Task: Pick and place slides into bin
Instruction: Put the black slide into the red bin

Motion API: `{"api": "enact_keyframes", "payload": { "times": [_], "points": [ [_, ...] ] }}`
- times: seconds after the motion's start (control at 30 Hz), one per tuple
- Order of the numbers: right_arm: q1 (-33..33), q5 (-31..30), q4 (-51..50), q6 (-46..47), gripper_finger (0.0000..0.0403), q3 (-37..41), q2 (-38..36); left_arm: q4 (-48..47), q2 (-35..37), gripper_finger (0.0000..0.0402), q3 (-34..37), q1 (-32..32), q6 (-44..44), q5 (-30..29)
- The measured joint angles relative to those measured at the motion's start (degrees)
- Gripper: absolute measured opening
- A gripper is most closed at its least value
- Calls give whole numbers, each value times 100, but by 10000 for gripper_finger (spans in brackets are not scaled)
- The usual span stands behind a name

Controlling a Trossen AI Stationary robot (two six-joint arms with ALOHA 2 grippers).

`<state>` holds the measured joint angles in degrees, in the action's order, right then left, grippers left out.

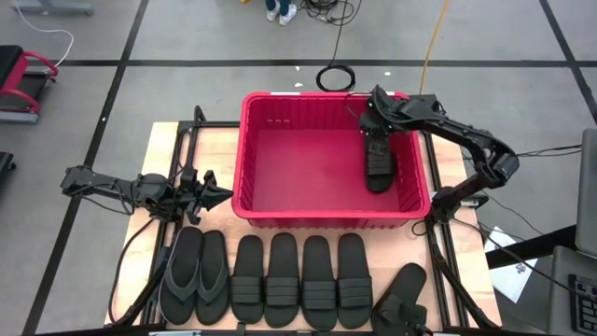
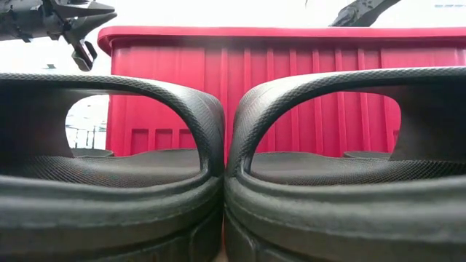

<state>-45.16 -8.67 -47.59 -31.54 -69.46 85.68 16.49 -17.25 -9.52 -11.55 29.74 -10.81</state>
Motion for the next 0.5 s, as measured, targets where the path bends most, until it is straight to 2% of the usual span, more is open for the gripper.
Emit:
{"api": "enact_keyframes", "payload": {
  "times": [0.13,0.5],
  "points": [
    [-142,421,-4,339,0,159,280,0,1,26,1,0,-55,-5],
    [-180,289,110,410,0,235,980,0,2,26,0,0,53,-31]
  ]
}}
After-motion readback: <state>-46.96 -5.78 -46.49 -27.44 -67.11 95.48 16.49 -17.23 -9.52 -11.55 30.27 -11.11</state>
